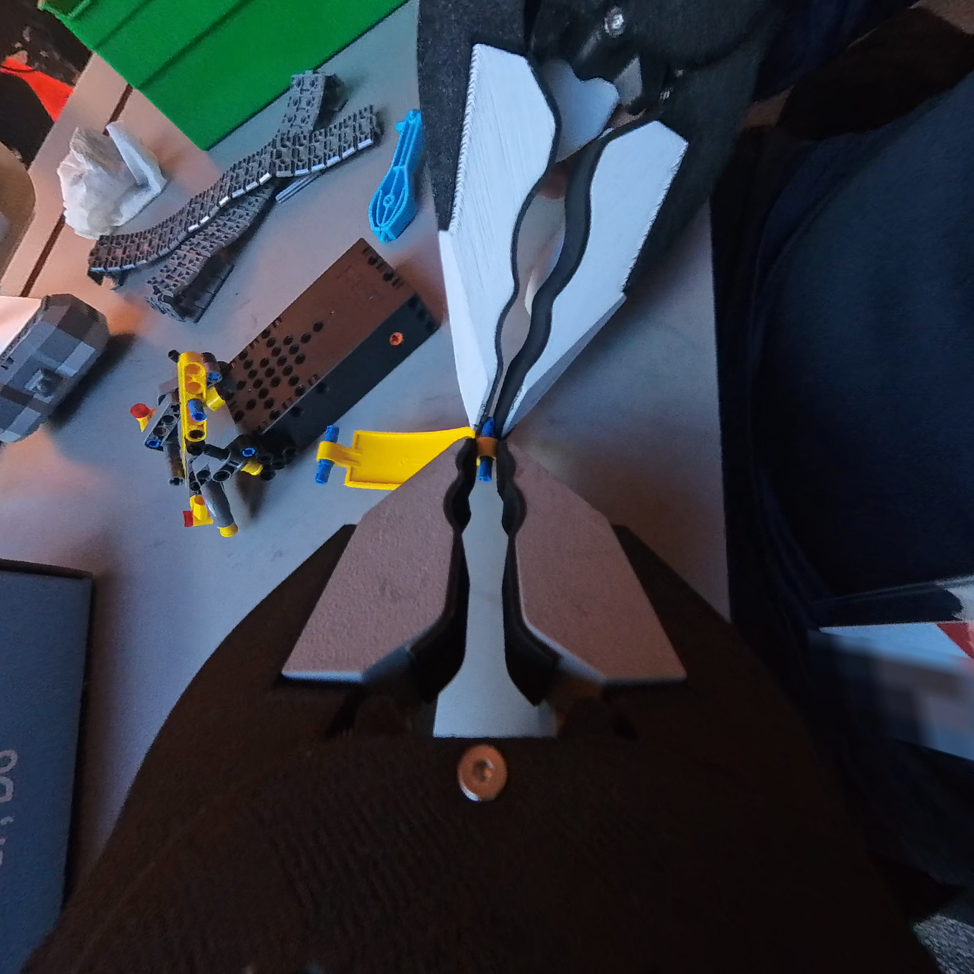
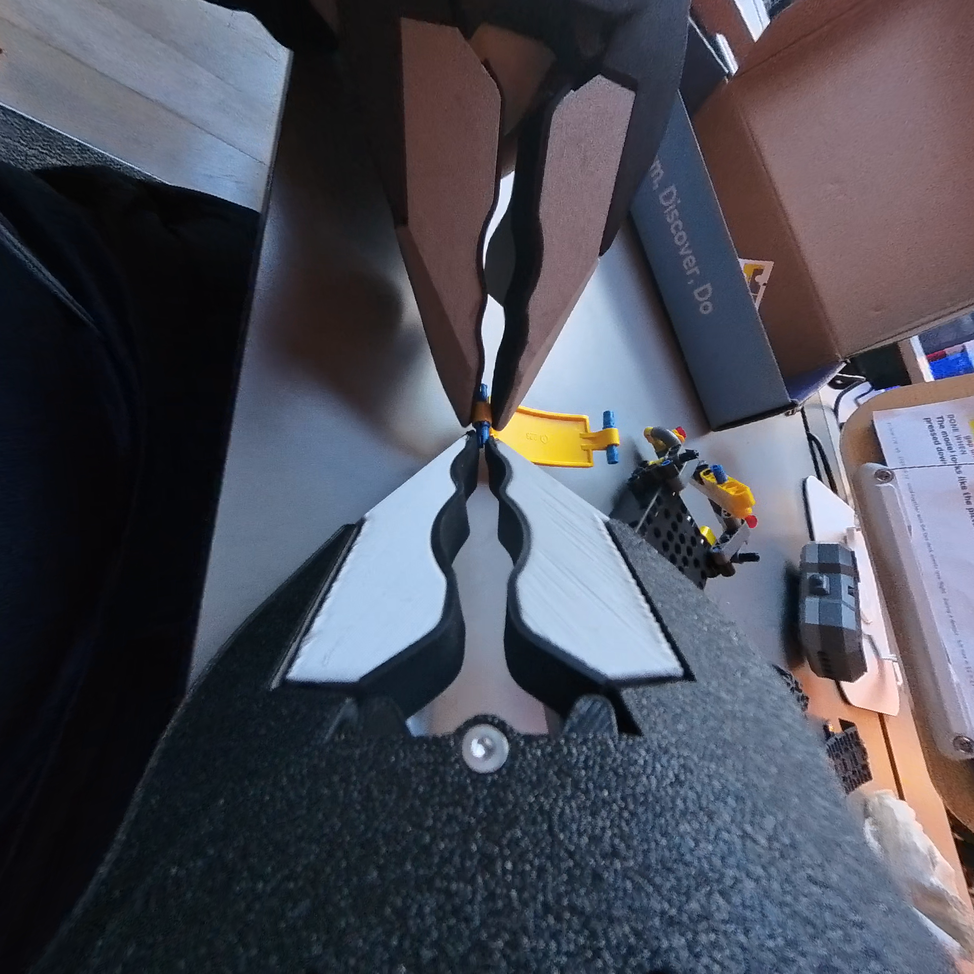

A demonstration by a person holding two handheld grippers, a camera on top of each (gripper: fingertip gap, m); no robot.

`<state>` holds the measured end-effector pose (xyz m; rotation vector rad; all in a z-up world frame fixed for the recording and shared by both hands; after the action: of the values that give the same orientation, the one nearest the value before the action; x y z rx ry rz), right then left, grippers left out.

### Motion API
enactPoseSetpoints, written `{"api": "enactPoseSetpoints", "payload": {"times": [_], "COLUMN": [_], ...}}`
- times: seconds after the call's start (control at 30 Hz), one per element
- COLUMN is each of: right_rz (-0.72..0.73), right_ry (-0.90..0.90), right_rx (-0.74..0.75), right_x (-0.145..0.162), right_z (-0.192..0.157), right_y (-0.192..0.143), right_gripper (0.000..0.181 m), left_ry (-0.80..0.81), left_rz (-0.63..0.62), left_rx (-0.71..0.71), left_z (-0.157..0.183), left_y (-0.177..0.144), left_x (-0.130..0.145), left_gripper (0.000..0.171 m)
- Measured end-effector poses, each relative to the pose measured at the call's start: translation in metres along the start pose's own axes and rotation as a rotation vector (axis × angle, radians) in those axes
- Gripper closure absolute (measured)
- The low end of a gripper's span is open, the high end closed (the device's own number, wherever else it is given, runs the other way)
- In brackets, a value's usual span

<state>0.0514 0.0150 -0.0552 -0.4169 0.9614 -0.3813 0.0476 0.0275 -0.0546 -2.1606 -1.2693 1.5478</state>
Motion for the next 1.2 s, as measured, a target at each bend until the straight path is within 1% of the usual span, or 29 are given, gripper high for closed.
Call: {"api": "enactPoseSetpoints", "payload": {"times": [0.1, 0.23, 0.3, 0.33, 0.37, 0.4, 0.43, 0.47, 0.5, 0.57, 0.63, 0.67, 0.73, 0.8, 0.9, 0.97, 1.1, 1.2], "right_rz": [0.0, 0.007, -0.084, -0.069, -0.028, 0.008, 0.037, 0.054, 0.055, 0.044, 0.036, 0.043, 0.078, 0.114, 0.145, 0.155, 0.166, 0.122], "right_ry": [-0.023, -0.002, 0.007, 0.075, 0.166, 0.239, 0.276, 0.28, 0.265, 0.221, 0.196, 0.195, 0.211, 0.246, 0.286, 0.275, 0.192, 0.126], "right_rx": [0.021, 0.023, 0.126, 0.12, 0.082, 0.046, 0.05, 0.088, 0.121, 0.136, 0.157, 0.169, 0.191, 0.204, 0.202, 0.19, 0.142, 0.151], "right_x": [-0.001, 0.0, 0.029, 0.038, 0.041, 0.04, 0.039, 0.038, 0.037, 0.036, 0.036, 0.035, 0.032, 0.029, 0.028, 0.026, 0.016, 0.011], "right_z": [-0.006, -0.008, 0.013, 0.02, 0.023, 0.025, 0.029, 0.034, 0.037, 0.036, 0.036, 0.037, 0.041, 0.045, 0.049, 0.047, 0.031, 0.021], "right_y": [-0.004, -0.012, -0.022, -0.035, -0.047, -0.056, -0.061, -0.062, -0.061, -0.055, -0.053, -0.054, -0.059, -0.064, -0.068, -0.068, -0.061, -0.049], "right_gripper": [0.179, 0.181, 0.181, 0.181, 0.181, 0.181, 0.181, 0.181, 0.181, 0.181, 0.181, 0.181, 0.181, 0.181, 0.178, 0.173, 0.159, 0.156], "left_ry": [0.024, 0.051, 0.046, 0.063, 0.079, 0.018, -0.088, -0.159, -0.169, -0.121, -0.031, 0.018, 0.107, 0.152, 0.153, 0.153, 0.168, 0.164], "left_rz": [0.014, 0.032, 0.027, -0.124, -0.183, -0.112, -0.035, 0.078, 0.146, 0.085, 0.014, 0.003, 0.023, 0.026, 0.041, 0.062, 0.075, 0.092], "left_rx": [0.005, 0.004, 0.0, -0.058, -0.13, -0.127, -0.084, -0.062, -0.065, -0.056, -0.063, -0.099, -0.164, -0.215, -0.256, -0.273, -0.279, -0.273], "left_z": [0.005, 0.011, 0.011, -0.001, -0.014, -0.017, -0.019, -0.021, -0.022, -0.016, -0.009, -0.01, -0.009, -0.009, -0.013, -0.015, -0.014, -0.013], "left_y": [-0.002, -0.002, -0.003, -0.007, -0.016, -0.027, -0.036, -0.041, -0.041, -0.023, -0.006, -0.002, 0.0, 0.001, 0.003, 0.003, 0.002, 0.002], "left_x": [-0.003, -0.009, -0.009, 0.017, 0.039, 0.044, 0.037, 0.02, 0.007, 0.002, 0.002, -0.001, -0.009, -0.013, -0.019, -0.023, -0.026, -0.029], "left_gripper": [0.166, 0.165, 0.167, 0.166, 0.166, 0.166, 0.167, 0.166, 0.167, 0.166, 0.166, 0.167, 0.166, 0.166, 0.166, 0.166, 0.166, 0.166]}}
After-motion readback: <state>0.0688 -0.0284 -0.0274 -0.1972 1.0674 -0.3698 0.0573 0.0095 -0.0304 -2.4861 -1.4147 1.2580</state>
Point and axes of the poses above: each gripper's, where its closed fingertips meet, y out along the fingers, x out of its underside, z = x × y across the jaws, the point moved 1 cm from there along -y, back along the fingers, and after that the axes turned 8 degrees about y, right-handed, at the moved point
